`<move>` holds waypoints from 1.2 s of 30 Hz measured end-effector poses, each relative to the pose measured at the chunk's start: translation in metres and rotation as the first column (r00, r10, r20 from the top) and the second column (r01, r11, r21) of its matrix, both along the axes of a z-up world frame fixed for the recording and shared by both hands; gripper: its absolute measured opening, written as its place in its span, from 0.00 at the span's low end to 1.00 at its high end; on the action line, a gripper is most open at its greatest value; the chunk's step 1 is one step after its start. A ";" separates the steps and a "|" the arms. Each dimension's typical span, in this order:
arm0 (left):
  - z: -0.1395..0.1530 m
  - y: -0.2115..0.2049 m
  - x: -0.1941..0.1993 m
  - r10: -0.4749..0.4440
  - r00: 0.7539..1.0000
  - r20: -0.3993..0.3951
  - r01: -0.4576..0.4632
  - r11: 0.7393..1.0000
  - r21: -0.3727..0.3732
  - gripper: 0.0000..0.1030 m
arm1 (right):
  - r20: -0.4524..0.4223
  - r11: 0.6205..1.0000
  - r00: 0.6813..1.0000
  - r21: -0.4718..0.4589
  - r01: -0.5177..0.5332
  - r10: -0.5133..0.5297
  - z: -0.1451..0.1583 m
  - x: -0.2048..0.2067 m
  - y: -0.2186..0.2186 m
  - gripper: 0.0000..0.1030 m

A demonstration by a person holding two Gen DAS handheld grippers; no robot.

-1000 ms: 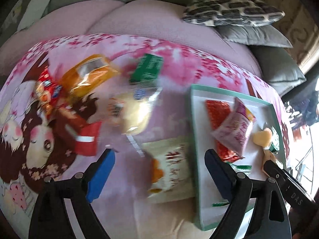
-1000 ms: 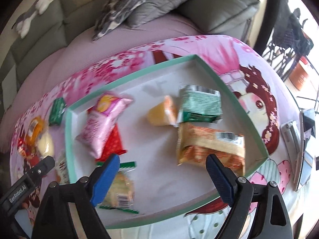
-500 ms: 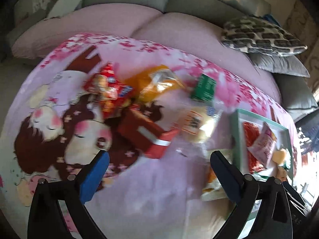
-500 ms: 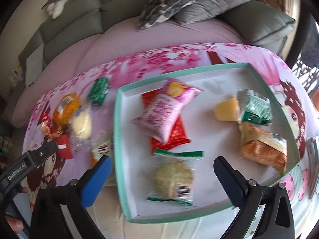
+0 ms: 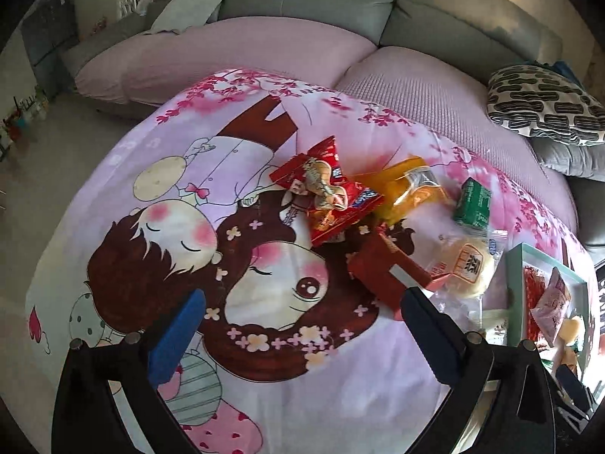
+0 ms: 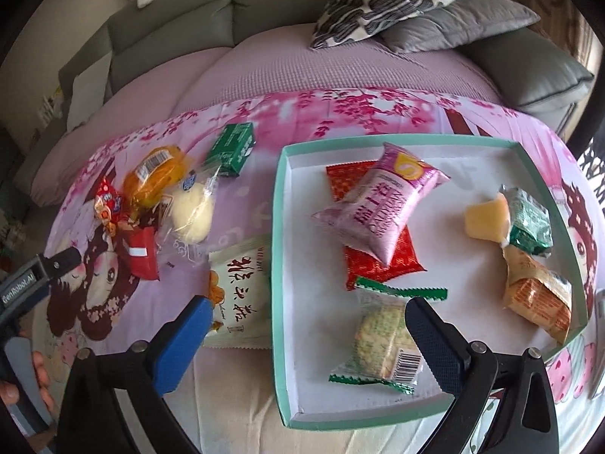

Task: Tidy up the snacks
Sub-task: 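Move both grippers back toward the remaining snack pile, then grasp the red striped box with the left gripper while the right gripper grasps the white cracker pack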

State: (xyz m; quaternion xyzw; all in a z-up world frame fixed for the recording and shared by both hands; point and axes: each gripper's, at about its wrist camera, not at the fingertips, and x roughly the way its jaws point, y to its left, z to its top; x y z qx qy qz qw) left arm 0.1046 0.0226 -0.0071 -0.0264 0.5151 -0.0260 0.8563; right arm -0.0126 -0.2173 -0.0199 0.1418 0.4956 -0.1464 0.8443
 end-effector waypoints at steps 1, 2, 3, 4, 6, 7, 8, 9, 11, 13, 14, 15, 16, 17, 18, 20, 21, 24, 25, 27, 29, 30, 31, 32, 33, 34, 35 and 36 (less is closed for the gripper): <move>0.000 0.001 0.001 -0.002 1.000 -0.001 0.002 1.000 0.001 1.00 | -0.001 1.000 1.000 -0.006 -0.012 0.012 -0.001 0.002 0.003 1.00; -0.001 0.002 0.001 -0.009 1.000 -0.003 0.009 1.000 0.009 1.00 | 0.001 1.000 1.000 -0.007 -0.019 0.019 -0.001 0.003 0.006 1.00; -0.001 0.001 0.002 -0.016 1.000 -0.005 0.016 1.000 0.015 1.00 | 0.007 1.000 1.000 -0.006 -0.030 0.030 -0.001 0.004 0.009 1.00; -0.002 0.001 0.002 -0.024 1.000 -0.008 0.024 0.999 0.023 1.00 | 0.012 0.999 0.999 -0.002 -0.039 0.039 -0.001 0.006 0.011 1.00; -0.004 -0.001 0.002 -0.046 0.999 -0.013 0.046 0.998 0.041 1.00 | 0.018 0.998 0.998 0.011 -0.061 0.061 -0.002 0.008 0.017 1.00; -0.004 -0.001 0.003 -0.053 0.998 -0.016 0.053 0.998 0.045 1.00 | 0.020 0.997 0.997 0.019 -0.072 0.072 -0.003 0.010 0.020 1.00; -0.005 -0.001 0.003 -0.060 0.998 -0.019 0.061 0.997 0.045 1.00 | 0.022 0.996 0.996 0.025 -0.084 0.084 -0.004 0.011 0.023 1.00; -0.006 -0.001 0.003 -0.067 0.997 -0.025 0.068 0.997 0.040 1.00 | 0.025 0.995 0.995 0.030 -0.094 0.093 -0.005 0.012 0.026 1.00; -0.007 0.000 0.005 -0.074 0.997 -0.032 0.075 0.997 0.028 1.00 | 0.035 0.993 0.993 0.037 -0.112 0.111 -0.006 0.014 0.032 1.00; -0.007 0.001 0.005 -0.075 0.997 -0.034 0.075 0.997 0.016 1.00 | 0.051 0.989 0.989 0.049 -0.140 0.138 -0.006 0.015 0.039 1.00; -0.006 0.002 0.005 -0.075 0.997 -0.034 0.075 0.997 0.010 1.00 | 0.054 0.987 0.987 0.053 -0.152 0.149 -0.006 0.016 0.042 1.00; -0.006 0.003 0.006 -0.073 0.997 -0.035 0.073 0.997 0.003 1.00 | 0.056 0.986 0.986 0.056 -0.159 0.156 -0.007 0.016 0.045 1.00; -0.006 0.004 0.006 -0.072 0.997 -0.036 0.072 0.997 0.000 1.00 | 0.057 0.985 0.985 0.059 -0.165 0.162 -0.008 0.017 0.047 1.00; -0.007 0.005 0.007 -0.073 0.997 -0.040 0.073 0.997 0.003 1.00 | 0.056 0.983 0.984 0.063 -0.172 0.168 -0.010 0.017 0.050 1.00; -0.008 0.005 0.007 -0.077 0.996 -0.043 0.078 0.997 0.014 1.00 | 0.056 0.982 0.983 0.066 -0.180 0.176 -0.012 0.018 0.052 0.99; -0.010 0.004 0.008 -0.084 0.995 -0.048 0.087 0.995 0.054 1.00 | 0.059 0.979 0.980 0.057 -0.194 0.191 -0.013 0.019 0.058 0.93; -0.011 0.003 0.008 -0.087 0.995 -0.049 0.091 0.993 0.070 1.00 | 0.062 0.978 0.978 0.053 -0.201 0.197 -0.013 0.019 0.059 0.88; -0.014 0.006 0.011 -0.094 0.994 -0.057 0.097 0.993 0.065 1.00 | 0.072 0.976 0.975 0.038 -0.215 0.212 -0.014 0.022 0.064 0.79; -0.014 0.007 0.011 -0.095 0.994 -0.060 0.099 0.993 0.057 1.00 | 0.071 0.975 0.974 0.038 -0.218 0.215 -0.014 0.023 0.065 0.75; -0.016 0.008 0.012 -0.098 0.993 -0.066 0.102 0.993 0.055 1.00 | 0.068 0.974 0.973 0.039 -0.222 0.219 -0.017 0.025 0.066 0.65; -0.017 0.008 0.012 -0.100 0.993 -0.067 0.104 0.992 0.065 1.00 | 0.057 0.973 0.972 0.028 -0.229 0.227 -0.020 0.028 0.067 0.64; -0.017 0.008 0.012 -0.101 0.993 -0.068 0.106 0.992 0.068 1.00 | 0.050 0.973 0.972 0.012 -0.229 0.228 -0.021 0.030 0.068 0.64; -0.018 0.008 0.012 -0.102 0.992 -0.070 0.107 0.992 0.068 1.00 | 0.048 0.974 0.973 0.000 -0.226 0.226 -0.022 0.032 0.067 0.64; -0.018 0.009 0.013 -0.102 0.992 -0.070 0.107 0.992 0.066 1.00 | 0.044 0.975 0.974 -0.014 -0.220 0.221 -0.023 0.034 0.066 0.64; -0.018 0.010 0.013 -0.101 0.992 -0.071 0.106 0.992 0.063 1.00 | 0.039 0.977 0.977 -0.034 -0.210 0.212 -0.023 0.036 0.065 0.64; -0.019 0.010 0.013 -0.100 0.992 -0.071 0.105 0.993 0.062 1.00 | 0.035 0.978 0.978 -0.051 -0.204 0.206 -0.023 0.038 0.063 0.64; -0.019 0.010 0.013 -0.099 0.993 -0.071 0.104 0.993 0.061 1.00 | 0.030 0.977 0.979 -0.071 -0.199 0.201 -0.023 0.039 0.062 0.64; -0.019 0.011 0.013 -0.098 0.993 -0.072 0.102 0.993 0.062 1.00 | 0.026 0.977 0.979 -0.084 -0.197 0.200 -0.023 0.040 0.061 0.64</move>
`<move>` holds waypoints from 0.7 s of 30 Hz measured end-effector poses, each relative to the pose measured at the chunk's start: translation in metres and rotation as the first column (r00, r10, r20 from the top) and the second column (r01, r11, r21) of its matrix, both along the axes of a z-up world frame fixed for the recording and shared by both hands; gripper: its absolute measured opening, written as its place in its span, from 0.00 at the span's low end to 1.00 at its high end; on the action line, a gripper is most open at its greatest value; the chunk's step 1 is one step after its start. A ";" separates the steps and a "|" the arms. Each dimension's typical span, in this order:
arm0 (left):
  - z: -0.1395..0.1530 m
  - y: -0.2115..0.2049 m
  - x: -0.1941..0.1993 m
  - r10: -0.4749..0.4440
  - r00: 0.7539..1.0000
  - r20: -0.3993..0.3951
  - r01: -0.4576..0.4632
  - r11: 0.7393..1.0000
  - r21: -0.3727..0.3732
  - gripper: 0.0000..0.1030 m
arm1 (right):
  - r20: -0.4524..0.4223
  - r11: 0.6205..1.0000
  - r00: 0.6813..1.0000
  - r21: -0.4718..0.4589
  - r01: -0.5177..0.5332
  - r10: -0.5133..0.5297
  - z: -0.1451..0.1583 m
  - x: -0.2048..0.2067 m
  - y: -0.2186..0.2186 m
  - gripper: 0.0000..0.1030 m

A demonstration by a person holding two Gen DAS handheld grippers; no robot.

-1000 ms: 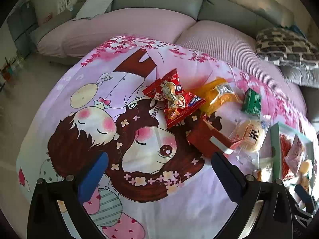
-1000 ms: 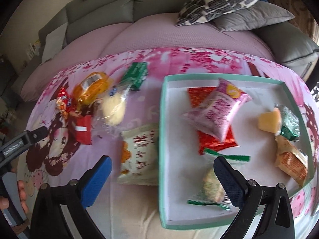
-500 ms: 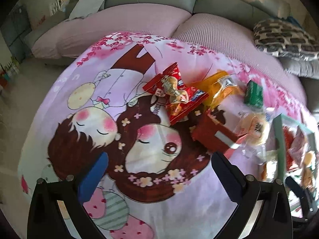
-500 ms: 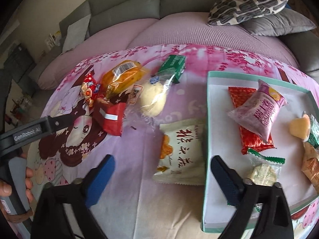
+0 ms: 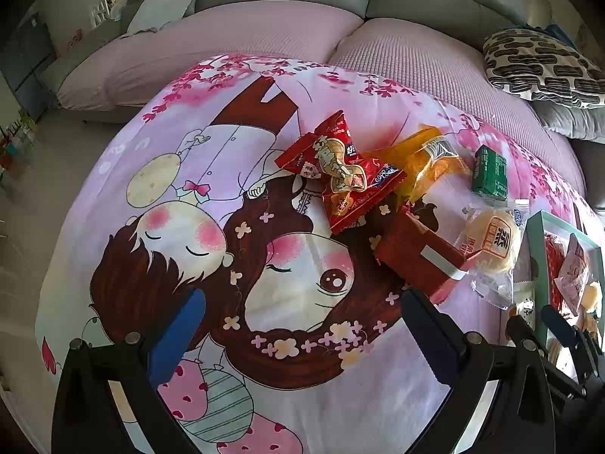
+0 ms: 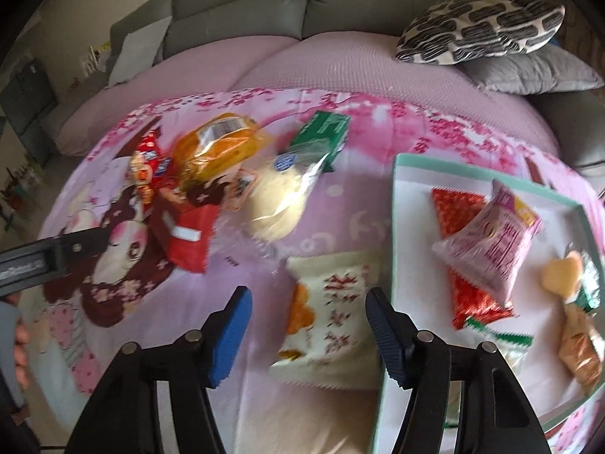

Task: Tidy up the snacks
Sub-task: 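Grasp the red striped box with the left gripper while the right gripper grasps the white cracker pack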

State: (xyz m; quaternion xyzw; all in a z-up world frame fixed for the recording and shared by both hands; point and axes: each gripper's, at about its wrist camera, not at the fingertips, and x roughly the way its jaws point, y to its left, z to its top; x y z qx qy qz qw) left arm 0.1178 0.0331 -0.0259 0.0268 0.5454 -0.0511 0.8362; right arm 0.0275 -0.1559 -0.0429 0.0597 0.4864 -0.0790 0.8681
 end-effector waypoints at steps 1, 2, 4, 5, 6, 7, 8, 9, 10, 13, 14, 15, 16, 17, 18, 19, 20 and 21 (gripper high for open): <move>0.000 0.000 0.001 0.000 1.000 0.000 0.000 1.000 0.000 1.00 | -0.003 1.000 1.000 -0.009 0.002 -0.002 -0.001 0.002 -0.001 0.64; 0.000 0.000 0.001 0.000 1.000 -0.001 0.000 1.000 0.000 1.00 | -0.007 1.000 1.000 -0.008 0.004 -0.004 -0.002 0.003 -0.002 0.64; 0.000 0.000 0.001 -0.002 1.000 -0.001 0.002 1.000 0.000 1.00 | -0.020 1.000 1.000 0.000 0.012 -0.012 -0.006 0.005 -0.004 0.64; -0.001 -0.001 0.001 -0.003 1.000 -0.002 0.003 1.000 0.001 1.00 | -0.024 1.000 1.000 0.007 0.012 -0.012 -0.007 0.006 -0.004 0.64; -0.001 -0.001 0.001 -0.004 1.000 -0.002 0.004 1.000 0.002 1.00 | -0.022 1.000 1.000 -0.002 0.009 -0.009 -0.008 0.006 -0.003 0.64; 0.000 -0.001 0.001 -0.004 1.000 -0.001 0.004 1.000 0.004 1.00 | -0.025 1.000 1.000 -0.009 0.005 -0.005 -0.008 0.007 -0.001 0.64; 0.000 -0.001 0.000 -0.002 1.000 -0.001 0.002 1.000 0.005 1.00 | -0.025 1.000 1.000 -0.011 0.003 -0.003 -0.009 0.007 -0.001 0.64; 0.000 -0.001 0.000 -0.001 1.000 -0.001 0.001 1.000 0.005 1.00 | -0.024 1.000 1.000 -0.004 0.004 -0.004 -0.009 0.007 -0.001 0.64; 0.000 -0.002 0.000 0.000 1.000 -0.001 0.000 1.000 0.006 1.00 | -0.023 1.000 1.000 0.001 0.003 -0.003 -0.009 0.007 -0.001 0.64; 0.000 -0.002 0.001 0.002 1.000 -0.002 -0.002 1.000 0.010 1.00 | -0.022 1.000 1.000 0.028 -0.006 0.006 -0.010 0.007 -0.001 0.64; -0.001 -0.003 0.001 0.001 1.000 -0.003 -0.001 1.000 0.012 1.00 | -0.024 0.999 1.000 0.041 -0.013 0.014 -0.010 0.007 0.000 0.64; 0.000 -0.003 0.001 0.000 1.000 -0.002 0.000 1.000 0.013 1.00 | -0.025 0.998 1.000 0.052 -0.017 0.019 -0.010 0.006 0.000 0.63; 0.000 -0.003 0.001 -0.001 1.000 -0.002 0.001 1.000 0.013 1.00 | -0.025 0.998 0.999 0.060 -0.020 0.022 -0.010 0.006 0.001 0.64; 0.000 -0.004 0.001 -0.001 1.000 -0.002 0.001 1.000 0.013 1.00 | -0.023 0.997 0.999 0.074 -0.027 0.028 -0.009 0.005 0.002 0.64; 0.000 -0.004 0.001 -0.002 1.000 0.000 0.002 1.000 0.013 1.00 | -0.017 0.994 0.999 0.099 -0.037 0.039 -0.008 0.005 0.002 0.64; 0.001 -0.004 0.001 -0.001 1.000 0.000 0.001 1.000 0.012 1.00 | -0.012 0.992 0.999 0.116 -0.044 0.046 -0.007 0.005 0.003 0.64; 0.001 -0.004 0.001 0.002 1.000 0.001 -0.002 1.000 0.010 1.00 | -0.007 0.991 0.999 0.127 -0.047 0.048 -0.006 0.004 0.003 0.64; 0.001 -0.003 0.001 0.005 1.000 0.001 -0.005 1.000 0.006 1.00 | -0.007 0.992 0.999 0.122 -0.044 0.046 -0.005 0.004 0.004 0.64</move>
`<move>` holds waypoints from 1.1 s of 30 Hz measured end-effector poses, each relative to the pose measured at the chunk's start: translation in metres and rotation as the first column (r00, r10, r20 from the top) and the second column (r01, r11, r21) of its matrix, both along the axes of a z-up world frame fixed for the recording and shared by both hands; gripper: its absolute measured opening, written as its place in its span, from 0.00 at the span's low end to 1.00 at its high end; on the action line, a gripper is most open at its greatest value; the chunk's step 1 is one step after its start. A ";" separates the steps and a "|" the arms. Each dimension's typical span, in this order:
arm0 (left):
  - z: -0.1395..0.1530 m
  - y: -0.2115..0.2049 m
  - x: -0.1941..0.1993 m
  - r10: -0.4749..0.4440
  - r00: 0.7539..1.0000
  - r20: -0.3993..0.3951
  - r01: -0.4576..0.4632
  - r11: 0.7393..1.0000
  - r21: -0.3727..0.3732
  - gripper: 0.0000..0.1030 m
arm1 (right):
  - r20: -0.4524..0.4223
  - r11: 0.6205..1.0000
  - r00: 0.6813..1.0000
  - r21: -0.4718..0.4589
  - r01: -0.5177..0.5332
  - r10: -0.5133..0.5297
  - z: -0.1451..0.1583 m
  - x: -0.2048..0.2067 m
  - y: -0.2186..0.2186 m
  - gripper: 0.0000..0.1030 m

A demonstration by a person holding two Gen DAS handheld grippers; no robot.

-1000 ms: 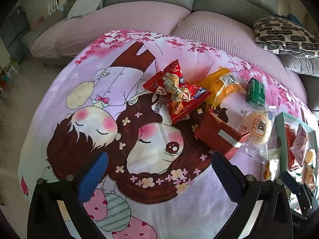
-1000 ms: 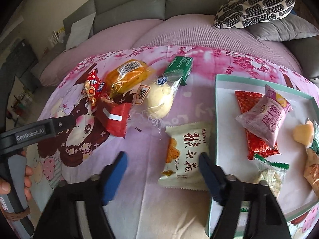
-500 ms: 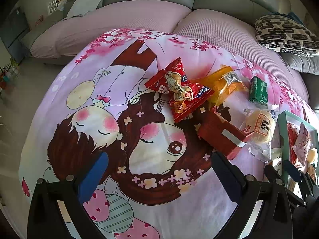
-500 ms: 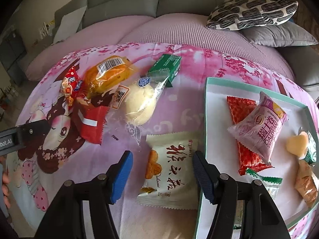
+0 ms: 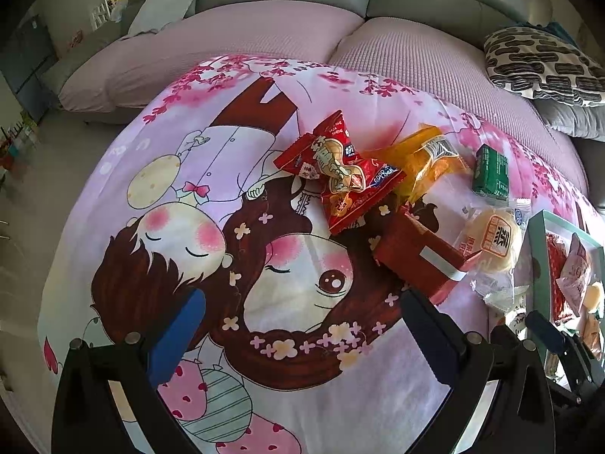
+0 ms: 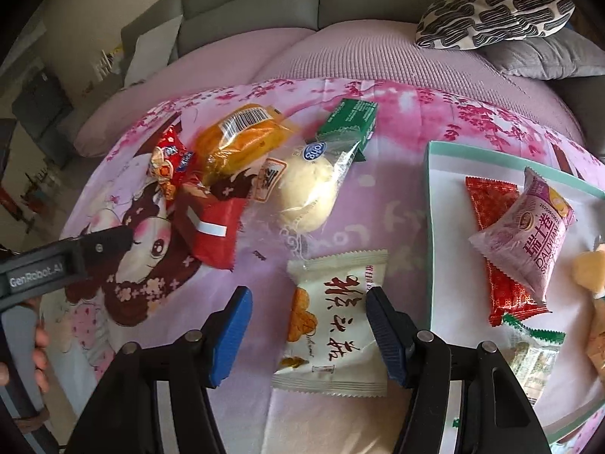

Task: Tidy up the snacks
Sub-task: 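Grasp the red striped box with the left gripper while the right gripper grasps the white cracker pack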

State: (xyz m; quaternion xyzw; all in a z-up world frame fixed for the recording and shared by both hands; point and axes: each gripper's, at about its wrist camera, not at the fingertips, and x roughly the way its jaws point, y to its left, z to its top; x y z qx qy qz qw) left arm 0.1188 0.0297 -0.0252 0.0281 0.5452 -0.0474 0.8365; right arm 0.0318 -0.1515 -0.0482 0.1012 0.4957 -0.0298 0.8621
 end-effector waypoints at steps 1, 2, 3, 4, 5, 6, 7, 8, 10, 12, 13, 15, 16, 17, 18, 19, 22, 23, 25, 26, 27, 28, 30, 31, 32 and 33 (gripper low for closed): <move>0.000 0.001 0.000 0.004 1.000 0.001 -0.004 1.000 -0.006 1.00 | 0.000 1.000 1.000 -0.014 0.004 -0.004 0.000 0.000 0.001 0.64; 0.001 0.003 0.000 0.014 1.000 0.004 -0.014 1.000 -0.021 1.00 | 0.000 1.000 1.000 -0.027 0.008 -0.008 0.000 0.000 0.000 0.64; 0.002 0.005 0.001 0.024 1.000 0.007 -0.023 0.999 -0.035 1.00 | -0.002 0.999 1.000 -0.042 0.014 -0.014 0.000 0.000 0.000 0.64; 0.003 0.006 0.001 0.029 1.000 0.009 -0.028 0.999 -0.044 1.00 | -0.004 0.999 1.000 -0.051 0.020 -0.021 0.000 0.000 -0.002 0.64; 0.003 0.007 0.002 0.038 0.999 0.010 -0.038 0.998 -0.060 1.00 | -0.008 0.998 1.000 -0.053 0.027 -0.028 -0.001 0.000 -0.003 0.64; 0.003 0.008 0.002 0.043 0.999 0.010 -0.042 0.997 -0.067 1.00 | -0.013 0.998 0.999 -0.053 0.031 -0.032 -0.002 0.000 -0.005 0.64; 0.002 0.008 0.003 0.047 0.999 0.008 -0.046 0.996 -0.073 1.00 | -0.020 0.998 0.999 -0.055 0.035 -0.036 -0.003 0.000 -0.005 0.64; 0.002 0.008 0.003 0.049 0.999 0.007 -0.048 0.996 -0.077 1.00 | -0.026 0.998 0.999 -0.056 0.034 -0.035 -0.005 0.001 -0.006 0.64; 0.000 0.006 0.005 0.054 0.999 0.002 -0.053 0.993 -0.102 1.00 | -0.036 0.998 0.999 -0.056 0.025 -0.027 -0.008 0.002 -0.004 0.64; 0.000 0.005 0.007 0.065 0.998 0.000 -0.064 0.987 -0.148 1.00 | -0.044 0.998 0.999 -0.060 0.015 -0.018 -0.010 0.003 -0.001 0.64; -0.001 0.004 0.008 0.070 0.998 -0.003 -0.069 0.983 -0.170 1.00 | -0.045 0.998 0.999 -0.062 0.011 -0.014 -0.010 0.003 0.000 0.64; -0.001 0.003 0.010 0.078 0.997 -0.013 -0.079 0.965 -0.250 1.00 | -0.045 0.998 0.999 -0.065 0.008 -0.011 -0.010 0.003 0.001 0.64; -0.002 0.001 0.012 0.080 0.997 -0.018 -0.082 0.956 -0.282 1.00 | -0.044 0.998 0.999 -0.065 0.009 -0.012 -0.010 0.003 0.001 0.64; -0.003 -0.001 0.013 0.083 0.996 -0.020 -0.085 0.949 -0.303 1.00 | -0.044 0.998 0.999 -0.065 0.010 -0.013 -0.010 0.003 0.001 0.62; -0.002 -0.002 0.014 0.087 0.996 -0.017 -0.088 0.944 -0.319 1.00 | -0.047 0.997 0.999 -0.071 0.012 -0.016 -0.010 0.002 0.001 0.57; -0.002 -0.004 0.014 0.091 0.996 -0.013 -0.090 0.938 -0.334 1.00 | -0.050 0.996 0.999 -0.085 0.013 -0.018 -0.010 0.002 0.001 0.54; -0.004 -0.007 0.018 0.095 0.995 -0.016 -0.094 0.923 -0.374 1.00 | -0.057 0.996 0.998 -0.085 0.013 -0.018 -0.010 0.002 -0.001 0.54; -0.006 -0.009 0.019 0.090 0.995 -0.029 -0.095 0.919 -0.383 1.00 | -0.058 0.997 0.998 -0.080 0.016 -0.021 -0.010 0.002 -0.002 0.54; -0.011 -0.014 0.024 0.077 0.995 -0.059 -0.094 0.921 -0.379 1.00 | -0.060 0.997 0.998 -0.074 0.019 -0.023 -0.010 0.002 -0.003 0.54; -0.014 -0.015 0.027 0.081 0.995 -0.061 -0.098 0.923 -0.373 1.00 | -0.061 0.997 0.998 -0.070 0.021 -0.025 -0.010 0.002 -0.004 0.54; -0.016 -0.017 0.028 0.092 0.994 -0.061 -0.108 0.927 -0.359 1.00 | -0.062 0.997 0.998 -0.067 0.024 -0.028 -0.010 0.002 -0.004 0.54; -0.018 -0.017 0.029 0.101 0.993 -0.067 -0.118 0.930 -0.349 0.99 | -0.063 0.998 0.998 -0.063 0.026 -0.030 -0.010 0.002 -0.005 0.54; -0.024 -0.018 0.030 0.101 0.991 -0.085 -0.125 0.923 -0.364 0.98 | -0.064 0.998 0.997 -0.053 0.031 -0.034 -0.011 0.002 -0.006 0.54; -0.026 -0.019 0.031 0.096 0.991 -0.097 -0.126 0.915 -0.383 0.96 | -0.065 0.998 0.997 -0.049 0.033 -0.036 -0.011 0.003 -0.006 0.54; -0.028 -0.019 0.031 0.094 0.990 -0.106 -0.128 0.909 -0.397 0.88 | -0.065 0.998 0.997 -0.044 0.035 -0.038 -0.011 0.003 -0.007 0.54; -0.032 -0.020 0.032 0.086 0.988 -0.124 -0.131 0.901 -0.415 0.79 | -0.066 0.999 0.997 -0.038 0.038 -0.041 -0.011 0.003 -0.008 0.54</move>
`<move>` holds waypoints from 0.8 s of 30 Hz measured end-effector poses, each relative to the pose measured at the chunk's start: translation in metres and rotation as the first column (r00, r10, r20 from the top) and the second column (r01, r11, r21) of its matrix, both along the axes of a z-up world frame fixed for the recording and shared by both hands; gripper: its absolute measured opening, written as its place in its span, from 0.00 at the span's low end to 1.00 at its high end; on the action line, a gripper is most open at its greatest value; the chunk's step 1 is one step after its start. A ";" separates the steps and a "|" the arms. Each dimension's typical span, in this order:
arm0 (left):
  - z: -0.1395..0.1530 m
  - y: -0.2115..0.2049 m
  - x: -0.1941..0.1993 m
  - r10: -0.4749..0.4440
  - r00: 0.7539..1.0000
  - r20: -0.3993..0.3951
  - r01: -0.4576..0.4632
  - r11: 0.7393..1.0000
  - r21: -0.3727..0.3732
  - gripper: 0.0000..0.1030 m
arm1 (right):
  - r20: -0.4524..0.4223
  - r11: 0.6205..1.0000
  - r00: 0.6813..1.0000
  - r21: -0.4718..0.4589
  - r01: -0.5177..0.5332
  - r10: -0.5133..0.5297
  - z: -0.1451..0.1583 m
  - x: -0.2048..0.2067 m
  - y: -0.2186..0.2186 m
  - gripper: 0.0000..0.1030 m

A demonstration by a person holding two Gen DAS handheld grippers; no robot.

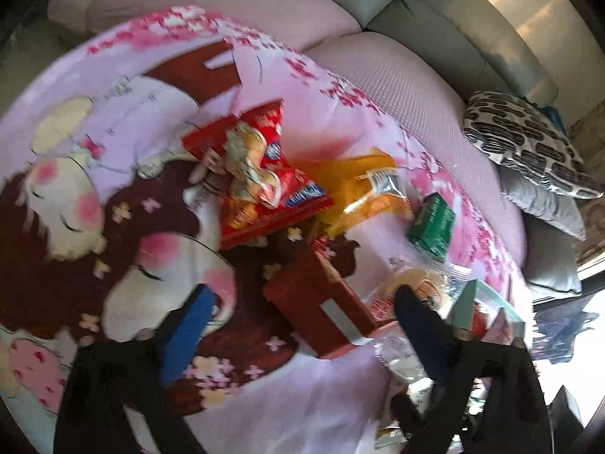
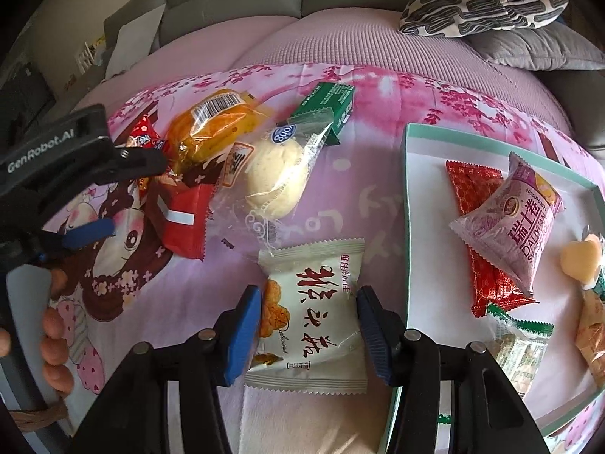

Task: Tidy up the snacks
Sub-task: 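Grasp the red striped box with the left gripper while the right gripper grasps the white cracker pack, then carry the red box and white cracker pack over the tray with both grippers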

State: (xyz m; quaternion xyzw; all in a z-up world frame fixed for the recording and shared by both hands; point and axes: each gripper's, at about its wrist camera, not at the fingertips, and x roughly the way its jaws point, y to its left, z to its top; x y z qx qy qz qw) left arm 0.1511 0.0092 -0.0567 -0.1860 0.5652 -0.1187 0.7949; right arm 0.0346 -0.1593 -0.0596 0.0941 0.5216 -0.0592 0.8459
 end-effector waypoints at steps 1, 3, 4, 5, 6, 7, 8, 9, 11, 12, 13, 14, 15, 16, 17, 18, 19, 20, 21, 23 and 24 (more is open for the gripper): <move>-0.002 -0.001 0.000 -0.004 1.000 -0.007 0.004 1.000 -0.002 0.74 | 0.000 1.000 1.000 0.002 0.002 -0.002 0.000 0.000 0.000 0.54; -0.008 -0.005 0.000 -0.014 1.000 -0.025 0.014 1.000 -0.001 0.64 | 0.000 1.000 1.000 0.006 0.004 -0.004 0.000 0.000 0.000 0.54; -0.010 -0.006 -0.001 -0.016 0.999 -0.030 0.016 1.000 -0.012 0.63 | -0.001 1.000 1.000 0.006 0.005 -0.005 0.000 -0.001 0.000 0.54; -0.013 -0.007 -0.001 -0.018 0.999 -0.040 0.017 0.999 -0.032 0.59 | -0.001 1.000 1.000 0.008 0.006 -0.006 0.000 -0.001 0.000 0.54; -0.014 -0.007 -0.001 -0.020 0.999 -0.042 0.019 0.999 -0.036 0.57 | -0.001 1.000 1.000 0.010 0.007 -0.007 0.000 -0.001 -0.001 0.54; -0.013 -0.008 -0.002 -0.024 0.999 -0.038 0.023 0.999 -0.036 0.56 | -0.002 1.000 1.000 0.012 0.008 -0.008 0.000 -0.001 -0.001 0.54; -0.012 -0.009 -0.002 -0.026 0.999 -0.036 0.025 0.999 -0.038 0.50 | -0.002 1.000 1.000 0.012 0.009 -0.009 0.000 -0.001 -0.001 0.53; -0.012 -0.010 -0.002 -0.032 0.999 -0.037 0.030 0.999 -0.042 0.44 | -0.002 1.000 1.000 0.013 0.008 -0.008 0.000 -0.002 0.000 0.53; -0.012 -0.012 -0.003 -0.041 0.998 -0.036 0.040 0.998 -0.041 0.41 | -0.002 1.000 1.000 0.011 0.007 -0.007 0.000 -0.002 -0.001 0.53; -0.011 -0.013 -0.003 -0.044 0.998 -0.034 0.043 0.998 -0.036 0.41 | -0.002 1.000 1.000 0.010 0.006 -0.006 0.001 -0.002 0.000 0.53; -0.011 -0.013 -0.003 -0.045 0.998 -0.032 0.044 0.998 -0.034 0.41 | 0.000 1.000 1.000 0.011 0.007 -0.007 0.001 -0.002 0.000 0.53; -0.010 -0.014 -0.003 -0.048 0.998 -0.031 0.047 0.998 -0.033 0.41 | 0.000 1.000 1.000 0.013 0.007 -0.007 0.002 -0.002 -0.001 0.53; -0.008 -0.014 -0.004 -0.051 0.998 -0.028 0.050 0.998 -0.035 0.41 | 0.003 1.000 1.000 0.016 0.008 -0.008 0.003 -0.003 -0.001 0.53; -0.008 -0.014 -0.003 -0.051 0.998 -0.026 0.050 0.998 -0.036 0.40 | 0.005 1.000 1.000 0.017 0.009 -0.009 0.004 -0.003 -0.001 0.53; -0.005 -0.014 -0.004 -0.051 0.999 -0.020 0.050 0.998 -0.039 0.40 | 0.009 1.000 1.000 0.018 0.010 -0.010 0.006 -0.003 -0.002 0.53; -0.001 -0.013 -0.005 -0.050 0.999 -0.009 0.050 0.998 -0.043 0.40 | 0.013 1.000 1.000 0.021 0.011 -0.012 0.008 -0.004 -0.002 0.53; 0.002 -0.013 -0.007 -0.049 0.999 -0.001 0.049 0.998 -0.044 0.40 | 0.019 1.000 1.000 0.024 0.013 -0.013 0.010 -0.005 -0.003 0.53; 0.006 -0.012 -0.008 -0.047 0.999 0.010 0.048 0.998 -0.043 0.40 | 0.023 1.000 1.000 0.026 0.013 -0.014 0.012 -0.006 -0.003 0.53; 0.009 -0.011 -0.010 -0.045 0.999 0.019 0.046 0.998 -0.043 0.40 | 0.029 1.000 0.999 0.028 0.014 -0.014 0.015 -0.006 -0.003 0.53; 0.013 -0.011 -0.011 -0.042 0.999 0.032 0.043 0.998 -0.046 0.40 | 0.038 0.999 0.999 0.031 0.016 -0.017 0.019 -0.008 -0.003 0.53; 0.017 -0.009 -0.012 -0.037 0.998 0.043 0.039 0.998 -0.048 0.40 | 0.044 0.999 0.999 0.034 0.017 -0.018 0.021 -0.010 -0.004 0.53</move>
